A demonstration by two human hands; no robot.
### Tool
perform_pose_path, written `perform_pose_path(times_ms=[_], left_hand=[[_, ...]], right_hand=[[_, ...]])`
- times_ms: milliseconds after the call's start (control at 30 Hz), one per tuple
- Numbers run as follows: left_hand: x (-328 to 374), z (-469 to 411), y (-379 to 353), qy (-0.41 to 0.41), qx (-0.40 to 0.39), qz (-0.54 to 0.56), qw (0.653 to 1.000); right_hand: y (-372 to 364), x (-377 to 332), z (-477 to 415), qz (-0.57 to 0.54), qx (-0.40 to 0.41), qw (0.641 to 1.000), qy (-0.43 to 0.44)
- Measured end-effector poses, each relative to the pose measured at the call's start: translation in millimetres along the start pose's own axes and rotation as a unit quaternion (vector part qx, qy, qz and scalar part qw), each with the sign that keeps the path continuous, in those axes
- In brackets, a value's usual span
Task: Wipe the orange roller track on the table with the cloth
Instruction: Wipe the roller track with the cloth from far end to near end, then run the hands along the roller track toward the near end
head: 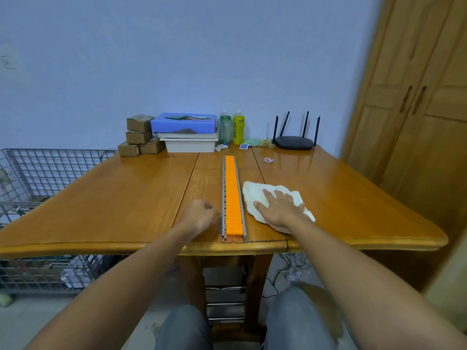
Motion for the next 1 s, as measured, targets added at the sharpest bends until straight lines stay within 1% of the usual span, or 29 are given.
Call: perform_pose_path(times_ms=[67, 133, 200, 267, 333, 400, 467, 567, 633, 867, 1000], left_hand=[[-1, -6, -1, 0.004, 0.005, 0.001, 1.0], [-1, -14, -2, 0.01, 0.015, 0.005, 1.0], [2, -24, -4, 0.011, 0.027, 0.002, 1.0], [6, -34, -5, 0.008, 0.04, -0.006, 0.999], [9, -46, -6, 0.003, 0.046, -0.018, 0.999], [11, -57, -9, 0.001, 0.047, -0.031, 0.998], [12, -70, -11, -0.001, 0.047, -0.046, 0.998], [13, -89, -15, -0.008, 0.047, -0.055, 0.997], [12, -105, -18, -0.005, 0.045, -0.045, 0.998], [6, -161, -32, -0.011, 0.041, -0.045, 0.998], [4, -194, -40, -0.016, 0.038, -0.051, 0.998]], right_hand=[[-2, 0, -5, 0.01, -0.007, 1.0, 0.002], [5, -1, -14, 0.046, 0.015, 0.999, 0.007], [16, -5, -22, 0.077, 0.068, 0.994, 0.023], [26, -10, -28, 0.084, 0.148, 0.984, 0.044], [32, -14, -35, 0.054, 0.213, 0.974, 0.051], [35, -17, -46, 0.012, 0.241, 0.969, 0.054], [37, -21, -59, -0.01, 0.242, 0.968, 0.07], [37, -32, -80, -0.019, 0.211, 0.97, 0.117], [37, -40, -94, -0.025, 0.19, 0.973, 0.132], [26, -60, -163, -0.112, 0.139, 0.979, 0.099], [23, -69, -197, -0.124, 0.104, 0.98, 0.118]])
Point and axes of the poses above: each hand's wrist, its own z-axis away from the middle knuckle, its own y-axis out of the back of the hand, x = y × z, the point moved 3 cm from there along -z, towards the middle knuckle, and after that the axes turned 4 degrees about x, right-handed, at the moved point
